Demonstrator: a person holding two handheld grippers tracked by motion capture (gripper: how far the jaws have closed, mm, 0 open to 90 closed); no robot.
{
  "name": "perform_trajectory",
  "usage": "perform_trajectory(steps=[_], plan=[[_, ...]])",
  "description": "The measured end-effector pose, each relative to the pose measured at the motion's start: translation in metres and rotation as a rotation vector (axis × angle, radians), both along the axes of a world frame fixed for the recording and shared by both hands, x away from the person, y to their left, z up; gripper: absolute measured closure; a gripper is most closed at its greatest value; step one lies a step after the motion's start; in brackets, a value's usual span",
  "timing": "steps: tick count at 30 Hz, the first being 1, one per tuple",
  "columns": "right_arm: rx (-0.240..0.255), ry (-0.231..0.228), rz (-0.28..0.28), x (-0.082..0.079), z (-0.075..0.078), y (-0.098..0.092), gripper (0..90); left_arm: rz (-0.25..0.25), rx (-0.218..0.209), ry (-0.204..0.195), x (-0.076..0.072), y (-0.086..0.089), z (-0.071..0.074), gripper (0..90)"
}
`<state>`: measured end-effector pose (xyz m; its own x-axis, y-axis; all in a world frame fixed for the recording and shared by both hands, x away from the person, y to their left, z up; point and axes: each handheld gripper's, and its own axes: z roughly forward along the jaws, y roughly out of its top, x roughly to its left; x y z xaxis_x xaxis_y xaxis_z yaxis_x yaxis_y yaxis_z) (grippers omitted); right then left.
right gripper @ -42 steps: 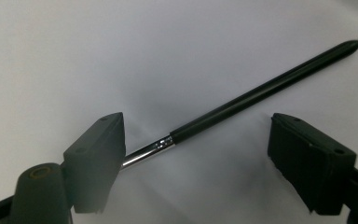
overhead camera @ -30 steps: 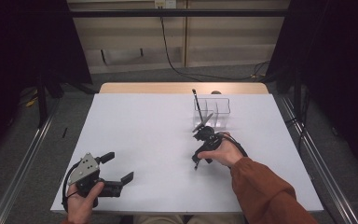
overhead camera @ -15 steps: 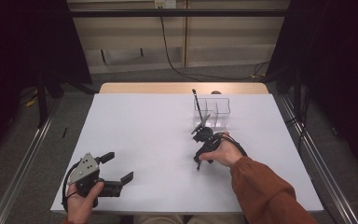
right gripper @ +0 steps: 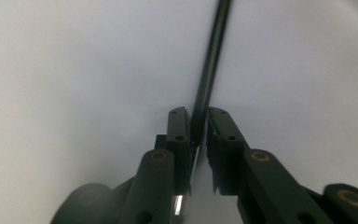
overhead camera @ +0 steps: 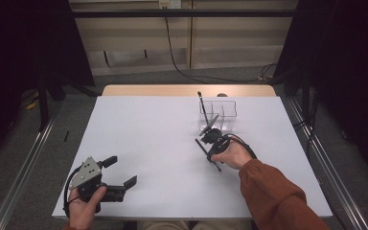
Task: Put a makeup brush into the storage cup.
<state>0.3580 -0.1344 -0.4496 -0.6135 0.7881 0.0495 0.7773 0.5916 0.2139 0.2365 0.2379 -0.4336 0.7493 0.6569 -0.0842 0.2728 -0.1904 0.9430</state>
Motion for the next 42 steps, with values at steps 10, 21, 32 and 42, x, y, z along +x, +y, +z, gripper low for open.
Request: perform_trajectory(steps=[10,21,32,42], plan=[[0.006,-0.001,0.001,0.000,0.000,0.000,84.6,0.003,0.004,0.009,0.001,0.000,-0.001,2.5],[0.064,-0.022,0.000,-0.002,0.000,-0.007,84.7,0.005,0.002,0.009,0.001,0.000,-0.001,2.4],[0.131,-0.069,0.017,-0.005,0.009,-0.016,84.6,0.008,0.002,0.010,0.001,0.001,-0.001,2.5],[0.245,-0.144,0.031,-0.013,0.017,-0.027,84.6,0.007,0.002,0.009,0.001,0.001,-0.001,2.5]])
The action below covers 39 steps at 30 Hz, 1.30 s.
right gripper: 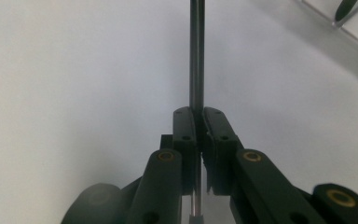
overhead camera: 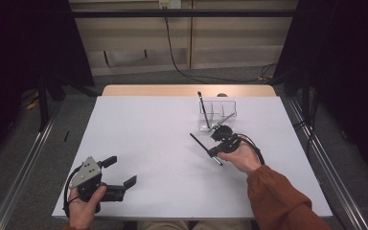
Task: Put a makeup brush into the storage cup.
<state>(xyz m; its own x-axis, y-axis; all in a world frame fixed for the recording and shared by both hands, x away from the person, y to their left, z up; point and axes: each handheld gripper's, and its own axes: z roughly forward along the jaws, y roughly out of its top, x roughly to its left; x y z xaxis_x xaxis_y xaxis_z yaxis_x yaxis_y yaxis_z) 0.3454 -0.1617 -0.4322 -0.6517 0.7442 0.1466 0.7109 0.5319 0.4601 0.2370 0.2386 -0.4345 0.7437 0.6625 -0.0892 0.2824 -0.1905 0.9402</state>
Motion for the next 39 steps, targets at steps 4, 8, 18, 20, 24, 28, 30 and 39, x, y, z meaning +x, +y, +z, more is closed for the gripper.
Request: perform_trajectory(steps=[4,8,18,20,24,28,30,39], plan=[[0.064,-0.049,0.003,-0.003,0.005,-0.002,84.6,0.001,0.000,0.000,0.000,0.000,0.000,2.5],[0.115,-0.112,0.022,-0.007,0.007,-0.004,84.6,0.002,0.000,-0.002,0.000,0.001,0.000,2.4],[0.237,-0.219,-0.011,-0.013,0.007,-0.018,84.6,0.005,-0.001,-0.001,0.000,0.001,0.000,2.4],[0.263,-0.231,-0.017,-0.014,0.007,-0.020,84.5,0.004,0.000,-0.003,0.000,0.001,0.000,2.4],[0.293,-0.258,-0.006,-0.015,0.011,-0.021,84.6,0.006,-0.002,-0.003,0.000,0.001,0.001,2.4],[0.334,-0.282,-0.001,-0.017,0.012,-0.023,84.6,0.005,-0.002,-0.007,0.000,0.002,0.002,2.2],[0.359,-0.303,0.003,-0.018,0.012,-0.024,84.6,0.002,-0.013,-0.002,0.000,0.003,0.002,2.1],[0.418,-0.332,0.049,-0.024,0.019,-0.029,84.6,0.004,-0.011,-0.013,-0.001,0.004,0.004,1.7]])
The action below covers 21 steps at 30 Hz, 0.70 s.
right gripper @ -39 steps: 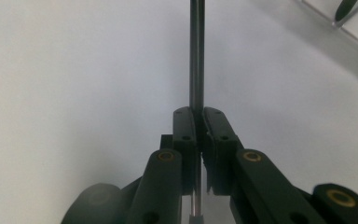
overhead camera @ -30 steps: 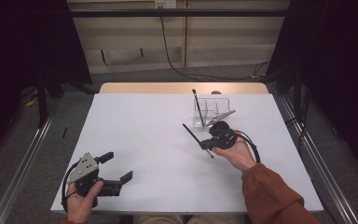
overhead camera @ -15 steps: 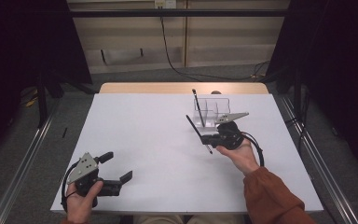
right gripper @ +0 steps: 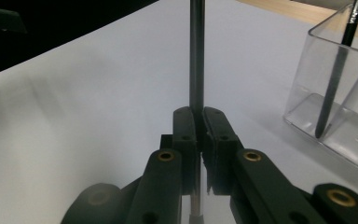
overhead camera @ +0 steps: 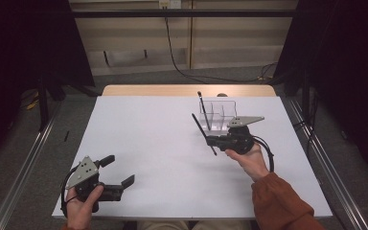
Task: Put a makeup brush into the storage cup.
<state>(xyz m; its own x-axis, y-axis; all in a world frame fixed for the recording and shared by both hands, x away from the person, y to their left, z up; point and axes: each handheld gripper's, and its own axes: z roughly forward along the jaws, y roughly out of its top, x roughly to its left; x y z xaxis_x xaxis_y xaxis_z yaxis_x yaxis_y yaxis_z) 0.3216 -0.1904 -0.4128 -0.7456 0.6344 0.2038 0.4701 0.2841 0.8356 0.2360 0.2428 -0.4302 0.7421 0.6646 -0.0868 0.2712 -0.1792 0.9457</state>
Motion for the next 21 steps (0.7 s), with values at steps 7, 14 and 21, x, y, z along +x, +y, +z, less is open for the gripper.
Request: perform_trajectory(steps=[7,14,21], plan=[[0.015,-0.008,0.093,-0.010,0.008,0.007,84.6,-0.021,-0.002,0.002,0.000,-0.002,0.005,1.3],[0.026,-0.007,0.164,-0.018,0.012,0.016,84.5,-0.055,0.016,-0.011,0.000,-0.007,0.006,1.3],[0.016,-0.001,0.209,-0.022,0.011,0.023,84.6,-0.067,0.021,-0.011,0.000,-0.009,0.006,1.3]])
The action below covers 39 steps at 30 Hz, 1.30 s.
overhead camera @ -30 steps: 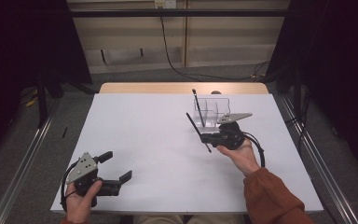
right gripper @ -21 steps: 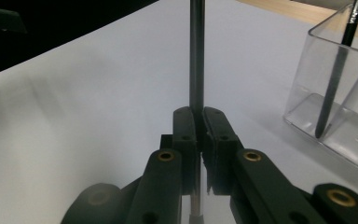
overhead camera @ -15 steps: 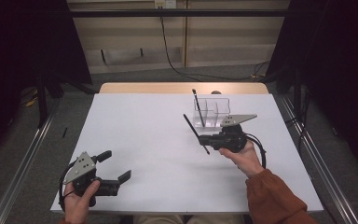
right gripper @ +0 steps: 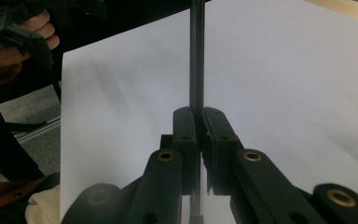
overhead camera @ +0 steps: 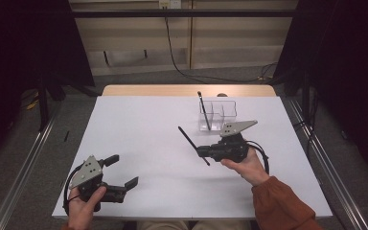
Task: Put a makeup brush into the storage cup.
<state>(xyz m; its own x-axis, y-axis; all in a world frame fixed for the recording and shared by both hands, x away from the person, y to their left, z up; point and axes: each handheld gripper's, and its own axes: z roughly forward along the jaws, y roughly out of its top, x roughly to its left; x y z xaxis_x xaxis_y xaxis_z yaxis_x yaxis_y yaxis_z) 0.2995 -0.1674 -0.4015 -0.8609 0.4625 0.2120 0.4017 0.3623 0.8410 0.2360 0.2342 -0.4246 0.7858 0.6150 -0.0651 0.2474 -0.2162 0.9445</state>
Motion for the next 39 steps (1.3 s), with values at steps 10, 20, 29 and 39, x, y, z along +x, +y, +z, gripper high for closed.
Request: perform_trajectory(steps=[10,20,29,39], plan=[[-0.029,-0.003,0.063,-0.011,0.003,0.008,84.5,-0.002,0.005,-0.001,0.000,-0.003,0.001,1.6],[-0.082,0.011,0.118,-0.014,0.000,0.019,84.6,-0.024,0.016,0.011,0.003,-0.011,-0.001,1.4],[-0.163,0.013,0.152,-0.016,0.003,0.026,84.6,-0.056,0.036,0.004,0.005,-0.016,0.005,1.8],[-0.257,0.028,0.234,-0.019,-0.001,0.038,84.6,-0.072,0.060,0.011,0.007,-0.023,0.004,2.1]])
